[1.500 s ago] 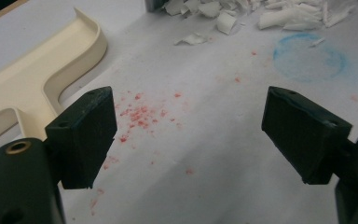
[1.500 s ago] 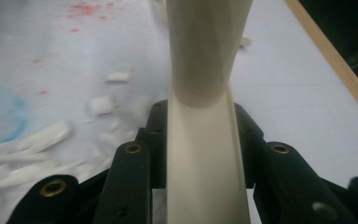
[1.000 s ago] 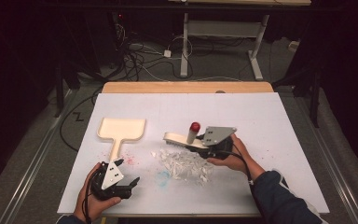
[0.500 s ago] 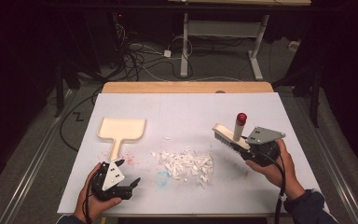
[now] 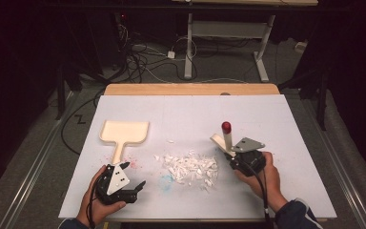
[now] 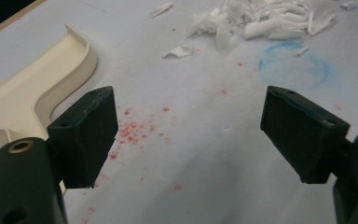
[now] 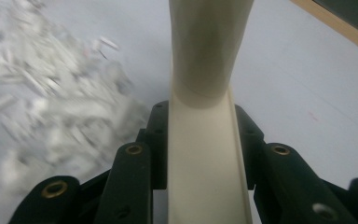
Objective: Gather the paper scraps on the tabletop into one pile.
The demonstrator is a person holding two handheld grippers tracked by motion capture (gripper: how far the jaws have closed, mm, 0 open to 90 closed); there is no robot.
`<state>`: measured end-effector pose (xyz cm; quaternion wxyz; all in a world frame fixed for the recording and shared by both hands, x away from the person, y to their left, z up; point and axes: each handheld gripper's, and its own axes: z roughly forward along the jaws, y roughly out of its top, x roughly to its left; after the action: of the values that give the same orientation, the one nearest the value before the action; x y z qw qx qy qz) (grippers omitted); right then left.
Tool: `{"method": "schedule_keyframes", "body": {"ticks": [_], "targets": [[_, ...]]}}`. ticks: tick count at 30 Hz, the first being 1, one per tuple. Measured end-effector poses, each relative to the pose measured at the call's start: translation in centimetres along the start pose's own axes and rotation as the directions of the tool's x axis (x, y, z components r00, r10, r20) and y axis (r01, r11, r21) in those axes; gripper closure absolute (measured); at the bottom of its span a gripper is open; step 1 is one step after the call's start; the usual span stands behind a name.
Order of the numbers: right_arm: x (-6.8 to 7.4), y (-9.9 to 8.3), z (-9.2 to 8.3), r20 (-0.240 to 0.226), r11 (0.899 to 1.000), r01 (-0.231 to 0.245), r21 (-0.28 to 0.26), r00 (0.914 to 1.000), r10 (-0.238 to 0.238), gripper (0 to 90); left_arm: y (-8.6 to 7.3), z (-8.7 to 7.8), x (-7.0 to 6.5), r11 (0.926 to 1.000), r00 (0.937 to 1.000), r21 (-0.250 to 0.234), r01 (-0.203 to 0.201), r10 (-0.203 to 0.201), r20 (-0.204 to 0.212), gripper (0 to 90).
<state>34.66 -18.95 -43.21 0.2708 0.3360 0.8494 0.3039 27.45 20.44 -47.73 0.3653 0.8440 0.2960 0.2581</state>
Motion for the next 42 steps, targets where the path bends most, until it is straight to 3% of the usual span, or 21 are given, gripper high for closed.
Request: {"method": "schedule_keyframes", "body": {"ticks": [8, 13, 21, 25, 28, 30, 32, 34, 38, 39, 41, 42], "targets": [[4.2, 2.9, 1.6, -0.112, 0.998, -0.007, -0.061, 0.9937, 0.0, 67.4, 0.0, 0.0, 0.0, 1.0, 1.0, 0.001, 0.001, -0.001, 0.0, 17.8], [5.5, 4.1, 2.2, -0.126, 0.996, 0.025, -0.085, 0.9914, -0.036, 67.5, 0.0, 0.0, 0.0, 1.0, 1.0, 0.0, 0.004, -0.004, -0.002, 17.8], [3.2, 4.3, 0.3, -0.126, 0.989, 0.016, -0.145, 0.9914, -0.034, 67.4, -0.2, -0.3, 0.0, 1.0, 0.9999, 0.004, 0.007, -0.007, -0.01, 17.8], [1.0, 3.4, -1.7, -0.191, 0.98, -0.009, -0.196, 0.9812, -0.029, 67.5, -0.2, -0.3, 0.0, 0.9999, 0.9999, 0.006, 0.008, -0.008, -0.015, 17.8], [0.1, 3.1, -3.0, -0.206, 0.976, -0.043, -0.211, 0.9787, -0.001, 67.5, -0.2, -0.4, 0.0, 0.9999, 0.9998, 0.006, 0.009, -0.008, -0.02, 17.8], [0.2, 2.9, -3.9, -0.273, 0.97, -0.069, -0.234, 0.9619, 0.002, 67.5, -0.2, -0.6, 0.1, 1.0, 0.9994, 0.003, 0.008, -0.008, -0.034, 17.8], [0.8, 2.8, -4.5, -0.327, 0.967, -0.063, -0.245, 0.9447, -0.022, 67.5, -0.3, -0.8, 0.3, 0.9998, 0.9988, -0.015, 0.012, -0.012, -0.048, 17.7], [1.7, 2.6, -5.0, -0.388, 0.967, -0.035, -0.252, 0.9191, -0.068, 67.5, -0.4, -1.1, 0.6, 0.9994, 0.9978, -0.025, 0.023, -0.024, -0.061, 17.8], [3.2, 1.8, -5.2, -0.538, 0.965, 0.007, -0.263, 0.8289, -0.153, 67.5, -0.6, -1.5, 0.9, 0.998, 0.9953, -0.031, 0.056, -0.058, -0.077, 17.7], [3.5, 1.5, -5.0, -0.557, 0.965, 0.033, -0.261, 0.8112, -0.179, 67.5, -0.6, -1.5, 0.9, 0.9978, 0.995, -0.031, 0.058, -0.061, -0.079, 17.7], [4.1, 1.2, -4.5, -0.572, 0.962, 0.088, -0.258, 0.7889, -0.226, 67.5, -0.6, -1.5, 1.0, 0.9977, 0.9946, -0.029, 0.062, -0.064, -0.082, 17.8], [4.4, 1.1, -3.9, -0.585, 0.959, 0.117, -0.259, 0.7709, -0.252, 67.5, -0.6, -1.5, 1.0, 0.9975, 0.9943, -0.03, 0.064, -0.066, -0.083, 17.8]]}}
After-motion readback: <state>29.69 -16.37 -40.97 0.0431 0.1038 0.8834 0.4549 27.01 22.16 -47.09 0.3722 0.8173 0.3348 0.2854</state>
